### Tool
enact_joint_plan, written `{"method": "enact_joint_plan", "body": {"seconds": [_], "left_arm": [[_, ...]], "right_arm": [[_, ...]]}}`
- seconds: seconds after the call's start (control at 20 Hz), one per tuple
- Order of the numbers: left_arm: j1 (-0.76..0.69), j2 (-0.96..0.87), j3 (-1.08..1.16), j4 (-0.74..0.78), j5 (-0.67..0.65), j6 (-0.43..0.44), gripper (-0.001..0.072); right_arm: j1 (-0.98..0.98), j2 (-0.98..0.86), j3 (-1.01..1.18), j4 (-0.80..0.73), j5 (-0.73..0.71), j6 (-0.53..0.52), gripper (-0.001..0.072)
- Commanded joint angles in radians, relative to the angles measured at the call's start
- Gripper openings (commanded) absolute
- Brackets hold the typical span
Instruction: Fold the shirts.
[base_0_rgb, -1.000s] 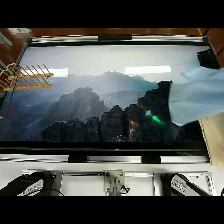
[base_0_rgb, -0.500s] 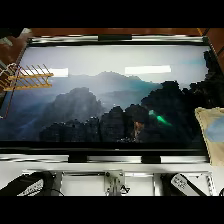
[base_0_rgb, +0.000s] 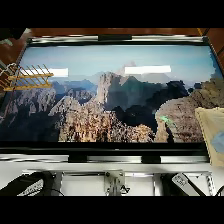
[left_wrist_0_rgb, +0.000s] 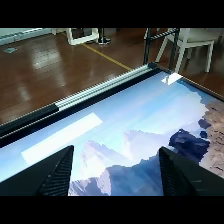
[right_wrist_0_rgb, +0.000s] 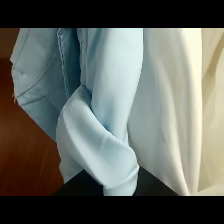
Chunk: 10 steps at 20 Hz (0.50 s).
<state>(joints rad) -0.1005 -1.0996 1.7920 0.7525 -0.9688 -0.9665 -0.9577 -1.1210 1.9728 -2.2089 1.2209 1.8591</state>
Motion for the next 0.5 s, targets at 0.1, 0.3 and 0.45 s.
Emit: {"method": "enact_joint_plan", "body": {"seconds": [0.1, 0.3, 0.45], "left_arm": [[0.001, 0.000, 0.000, 0.000, -0.002, 0.000, 0.0644], [0.001, 0.000, 0.000, 0.000, -0.002, 0.000, 0.0644], [0.001, 0.000, 0.000, 0.000, -0.002, 0.000, 0.0644]], "right_arm": [[-0.049, 0.009, 0.000, -0.049, 0.085, 0.031, 0.0072], [-0.145, 0.022, 0.000, -0.026, 0.087, 0.032, 0.0072], [-0.178, 0.018, 0.000, 0.093, 0.030, -0.039, 0.0072]]}}
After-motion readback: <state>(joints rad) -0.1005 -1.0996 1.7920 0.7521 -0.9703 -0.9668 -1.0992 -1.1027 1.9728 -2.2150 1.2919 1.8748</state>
